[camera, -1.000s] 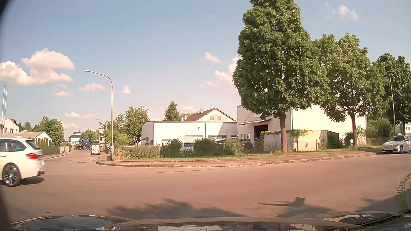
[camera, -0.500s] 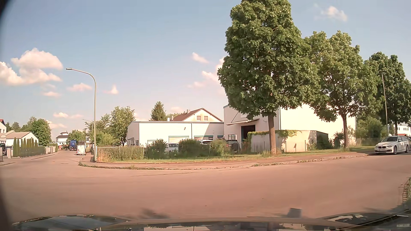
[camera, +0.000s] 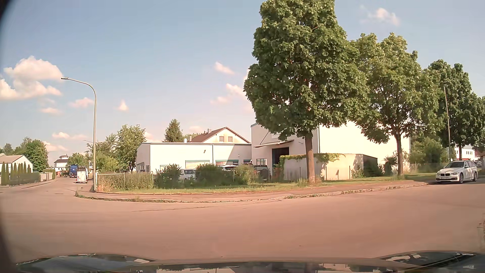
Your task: Follow the waypoints while adhering to traffic rules and regulations
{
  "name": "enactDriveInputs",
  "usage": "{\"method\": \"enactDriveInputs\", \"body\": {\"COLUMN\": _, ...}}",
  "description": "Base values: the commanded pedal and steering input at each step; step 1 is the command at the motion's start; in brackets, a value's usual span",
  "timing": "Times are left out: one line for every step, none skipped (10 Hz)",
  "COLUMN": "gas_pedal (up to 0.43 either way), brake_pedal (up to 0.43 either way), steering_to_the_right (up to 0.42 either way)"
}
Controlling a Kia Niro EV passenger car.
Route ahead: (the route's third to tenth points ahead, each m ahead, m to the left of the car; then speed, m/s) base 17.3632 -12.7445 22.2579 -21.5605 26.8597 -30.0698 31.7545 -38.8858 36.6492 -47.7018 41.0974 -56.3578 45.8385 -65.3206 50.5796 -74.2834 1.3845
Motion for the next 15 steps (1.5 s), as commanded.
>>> {"method": "enactDriveInputs", "body": {"gas_pedal": 0.0, "brake_pedal": 0.201, "steering_to_the_right": 0.214}}
{"method": "enactDriveInputs", "body": {"gas_pedal": 0.0, "brake_pedal": 0.22, "steering_to_the_right": 0.213}}
{"method": "enactDriveInputs", "body": {"gas_pedal": 0.0, "brake_pedal": 0.22, "steering_to_the_right": 0.211}}
{"method": "enactDriveInputs", "body": {"gas_pedal": 0.0, "brake_pedal": 0.22, "steering_to_the_right": 0.211}}
{"method": "enactDriveInputs", "body": {"gas_pedal": 0.0, "brake_pedal": 0.213, "steering_to_the_right": 0.211}}
{"method": "enactDriveInputs", "body": {"gas_pedal": 0.0, "brake_pedal": 0.201, "steering_to_the_right": 0.21}}
{"method": "enactDriveInputs", "body": {"gas_pedal": 0.0, "brake_pedal": 0.189, "steering_to_the_right": 0.207}}
{"method": "enactDriveInputs", "body": {"gas_pedal": 0.0, "brake_pedal": 0.183, "steering_to_the_right": 0.203}}
{"method": "enactDriveInputs", "body": {"gas_pedal": 0.0, "brake_pedal": 0.189, "steering_to_the_right": 0.199}}
{"method": "enactDriveInputs", "body": {"gas_pedal": 0.0, "brake_pedal": 0.189, "steering_to_the_right": 0.198}}
{"method": "enactDriveInputs", "body": {"gas_pedal": 0.0, "brake_pedal": 0.189, "steering_to_the_right": 0.198}}
{"method": "enactDriveInputs", "body": {"gas_pedal": 0.0, "brake_pedal": 0.189, "steering_to_the_right": 0.198}}
{"method": "enactDriveInputs", "body": {"gas_pedal": 0.0, "brake_pedal": 0.189, "steering_to_the_right": 0.198}}
{"method": "enactDriveInputs", "body": {"gas_pedal": 0.0, "brake_pedal": 0.177, "steering_to_the_right": 0.198}}
{"method": "enactDriveInputs", "body": {"gas_pedal": 0.0, "brake_pedal": 0.152, "steering_to_the_right": 0.198}}
